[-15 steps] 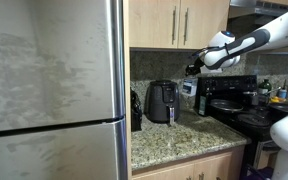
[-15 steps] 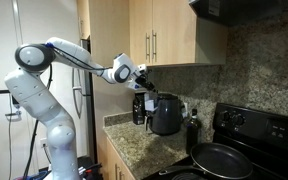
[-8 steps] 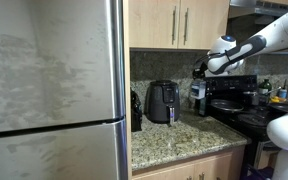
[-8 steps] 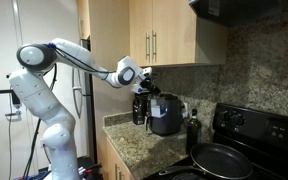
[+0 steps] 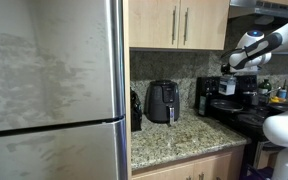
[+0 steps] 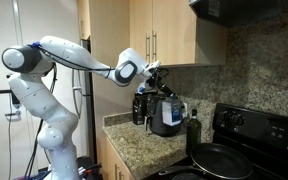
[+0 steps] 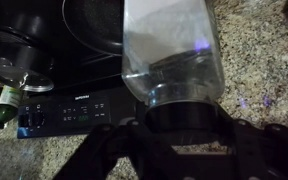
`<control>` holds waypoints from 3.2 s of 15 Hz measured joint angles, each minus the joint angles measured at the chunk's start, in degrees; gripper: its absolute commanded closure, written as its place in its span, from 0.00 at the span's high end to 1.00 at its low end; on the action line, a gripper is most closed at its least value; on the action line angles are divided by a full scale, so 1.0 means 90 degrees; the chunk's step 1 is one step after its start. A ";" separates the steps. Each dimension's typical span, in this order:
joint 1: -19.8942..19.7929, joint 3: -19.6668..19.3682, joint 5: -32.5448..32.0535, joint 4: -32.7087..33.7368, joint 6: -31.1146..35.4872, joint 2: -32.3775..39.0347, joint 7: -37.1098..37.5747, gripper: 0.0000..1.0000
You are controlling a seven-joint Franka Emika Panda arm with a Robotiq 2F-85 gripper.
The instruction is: Move the salt cellar to the right side of the counter
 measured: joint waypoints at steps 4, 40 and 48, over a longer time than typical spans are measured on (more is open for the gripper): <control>0.0017 0.0063 0.0002 -0.0104 -0.0008 0.0155 0.0169 0.37; -0.1150 0.1075 -0.6371 0.0084 0.1574 0.3316 0.7710 0.37; -0.1135 0.1070 -0.5240 -0.0012 0.1543 0.3078 0.6555 1.00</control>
